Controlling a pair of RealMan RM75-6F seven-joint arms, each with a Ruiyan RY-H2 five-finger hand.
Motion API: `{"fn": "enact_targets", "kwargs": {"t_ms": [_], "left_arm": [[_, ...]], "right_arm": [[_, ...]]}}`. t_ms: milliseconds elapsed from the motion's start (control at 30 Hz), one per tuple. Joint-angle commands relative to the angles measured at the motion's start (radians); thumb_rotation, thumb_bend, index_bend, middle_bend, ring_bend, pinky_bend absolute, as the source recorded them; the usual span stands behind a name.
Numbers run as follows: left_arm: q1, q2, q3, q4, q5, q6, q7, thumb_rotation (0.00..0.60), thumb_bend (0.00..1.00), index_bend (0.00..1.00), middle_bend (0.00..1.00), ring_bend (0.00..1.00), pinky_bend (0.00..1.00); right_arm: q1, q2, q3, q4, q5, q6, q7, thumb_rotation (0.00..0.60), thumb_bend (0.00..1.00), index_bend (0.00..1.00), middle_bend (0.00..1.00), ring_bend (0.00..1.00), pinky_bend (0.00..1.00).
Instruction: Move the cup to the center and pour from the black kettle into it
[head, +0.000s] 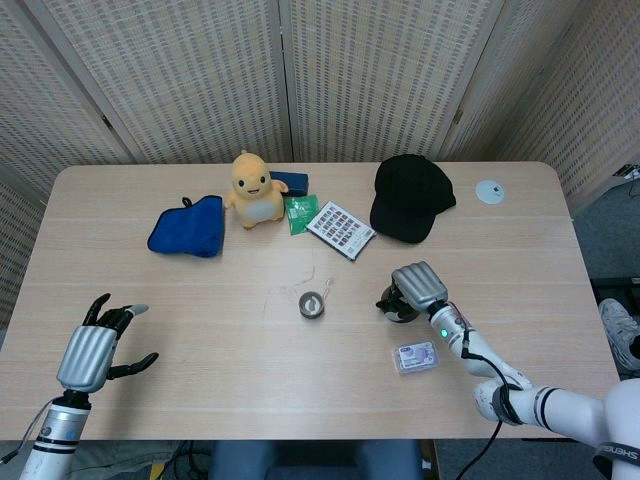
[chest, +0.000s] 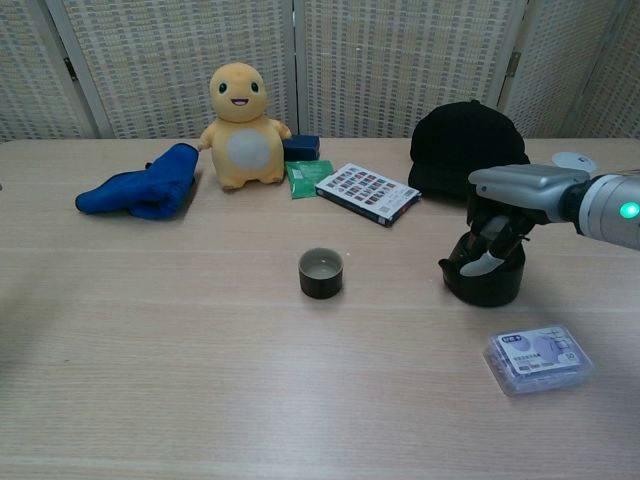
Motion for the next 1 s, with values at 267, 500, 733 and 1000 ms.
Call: {"fn": "enact_targets", "kwargs": {"t_ms": [267, 500, 733, 1000], "left_arm": [[-0.001, 0.0, 0.0, -0.001, 0.0, -0.002, 0.0, 0.0, 0.02, 0.23, 0.29, 0.31, 0.05], [-0.003, -0.001, -0.002, 0.002, 0.0, -0.003, -0.003, 0.0, 0.02, 0.23, 0.29, 0.31, 0.05], [-0.004, -0.001, -0.003, 0.002, 0.0, -0.004, -0.003, 0.0, 0.02, 0.23, 0.29, 0.31, 0.05], [-0.007, -0.002, -0.004, 0.001, 0.0, -0.006, -0.001, 0.0, 0.02, 0.23, 0.29, 0.31, 0.05]], "right_arm": [[-0.006, 0.006, 0.003, -0.011, -0.011, 0.01, 0.004, 0.477, 0.0, 0.95, 0.83, 0.72, 0.22], [-0.015, 0.004, -0.002, -0.014, -0.026, 0.01, 0.023, 0.559, 0.0, 0.95, 0.83, 0.71, 0.21], [-0.021, 0.0, 0.001, -0.01, -0.046, 0.023, 0.039, 0.593, 0.0, 0.95, 0.82, 0.67, 0.21], [-0.027, 0.005, 0.006, -0.011, -0.062, 0.028, 0.063, 0.6, 0.0, 0.95, 0.82, 0.65, 0.45]]}}
